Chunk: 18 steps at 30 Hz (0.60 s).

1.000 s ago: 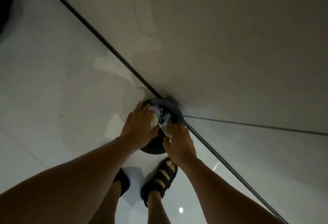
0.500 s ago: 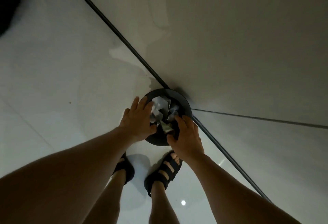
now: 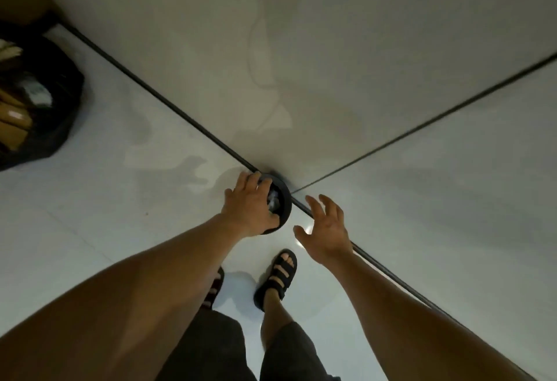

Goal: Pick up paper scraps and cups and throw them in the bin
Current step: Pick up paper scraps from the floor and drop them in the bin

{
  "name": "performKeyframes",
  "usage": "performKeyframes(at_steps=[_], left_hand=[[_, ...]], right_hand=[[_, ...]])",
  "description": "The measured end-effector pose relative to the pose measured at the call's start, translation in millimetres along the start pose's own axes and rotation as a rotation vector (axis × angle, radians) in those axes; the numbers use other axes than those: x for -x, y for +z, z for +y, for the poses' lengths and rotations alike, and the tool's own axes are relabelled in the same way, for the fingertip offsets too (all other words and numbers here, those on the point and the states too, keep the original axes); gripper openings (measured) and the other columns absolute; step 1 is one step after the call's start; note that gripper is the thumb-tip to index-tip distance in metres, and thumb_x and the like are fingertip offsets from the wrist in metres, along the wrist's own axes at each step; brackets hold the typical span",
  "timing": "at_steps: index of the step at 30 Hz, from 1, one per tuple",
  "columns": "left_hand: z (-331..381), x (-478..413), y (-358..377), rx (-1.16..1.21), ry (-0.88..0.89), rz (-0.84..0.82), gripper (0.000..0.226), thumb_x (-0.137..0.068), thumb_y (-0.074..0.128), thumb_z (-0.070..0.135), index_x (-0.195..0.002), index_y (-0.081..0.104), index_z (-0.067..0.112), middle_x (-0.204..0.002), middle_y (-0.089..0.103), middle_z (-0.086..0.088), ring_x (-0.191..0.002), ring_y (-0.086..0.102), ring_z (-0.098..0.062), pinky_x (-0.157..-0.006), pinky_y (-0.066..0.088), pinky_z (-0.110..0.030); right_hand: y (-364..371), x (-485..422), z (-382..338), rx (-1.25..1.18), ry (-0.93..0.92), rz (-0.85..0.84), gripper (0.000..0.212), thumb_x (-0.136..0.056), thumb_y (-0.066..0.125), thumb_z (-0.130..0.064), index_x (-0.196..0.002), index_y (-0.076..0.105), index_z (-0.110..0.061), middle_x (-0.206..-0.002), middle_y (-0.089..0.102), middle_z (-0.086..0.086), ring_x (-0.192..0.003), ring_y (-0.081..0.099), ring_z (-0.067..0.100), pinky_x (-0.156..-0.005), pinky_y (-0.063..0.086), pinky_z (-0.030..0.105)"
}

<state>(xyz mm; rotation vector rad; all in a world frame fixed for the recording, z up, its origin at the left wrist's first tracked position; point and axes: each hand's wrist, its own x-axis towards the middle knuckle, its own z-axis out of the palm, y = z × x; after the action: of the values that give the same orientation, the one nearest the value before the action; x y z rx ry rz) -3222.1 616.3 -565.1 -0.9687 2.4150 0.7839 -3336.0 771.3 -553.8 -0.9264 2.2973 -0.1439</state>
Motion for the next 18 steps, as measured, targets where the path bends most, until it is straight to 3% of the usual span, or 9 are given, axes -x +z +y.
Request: performKeyframes(at_steps=[4,9,18], left_hand=[[27,46,-41,-0.092,0.173,0.011,0.091,-0.077,0.061,0.056,-0.150,0.017,0.023,-0.158,0.013,-0.003,-0.145,0.006,-0.029,-0.108,0.027,-0.051],[61,108,-68,-0.188,0.308,-0.054,0.091,-0.078,0.058,0.059,-0.150,0.015,0.023,-0.160,0.005,-0.003,-0.147,-0.002,-0.027,-0.115,0.018,-0.051],[191,208,-43,-0.358,0.622,-0.144,0.091,-0.084,0.055,0.059,-0.153,0.006,0.024,-0.161,-0.004,0.001,-0.147,-0.008,-0.022,-0.118,0.008,-0.049]], right_hand=[[-25,80,-10,-0.063,0.108,0.095,0.076,-0.091,0.059,-0.048,-0.153,0.018,-0.033,-0.161,0.009,-0.001,-0.148,0.005,0.023,-0.114,0.033,0.049],[-35,178,-7,-0.134,0.253,0.218,0.077,-0.089,0.059,-0.053,-0.153,0.018,-0.034,-0.161,0.009,-0.001,-0.148,0.008,0.023,-0.113,0.033,0.047],[-41,340,67,-0.296,0.600,0.467,0.079,-0.087,0.057,-0.056,-0.152,0.017,-0.035,-0.159,0.013,-0.002,-0.146,0.011,0.020,-0.108,0.040,0.045]])
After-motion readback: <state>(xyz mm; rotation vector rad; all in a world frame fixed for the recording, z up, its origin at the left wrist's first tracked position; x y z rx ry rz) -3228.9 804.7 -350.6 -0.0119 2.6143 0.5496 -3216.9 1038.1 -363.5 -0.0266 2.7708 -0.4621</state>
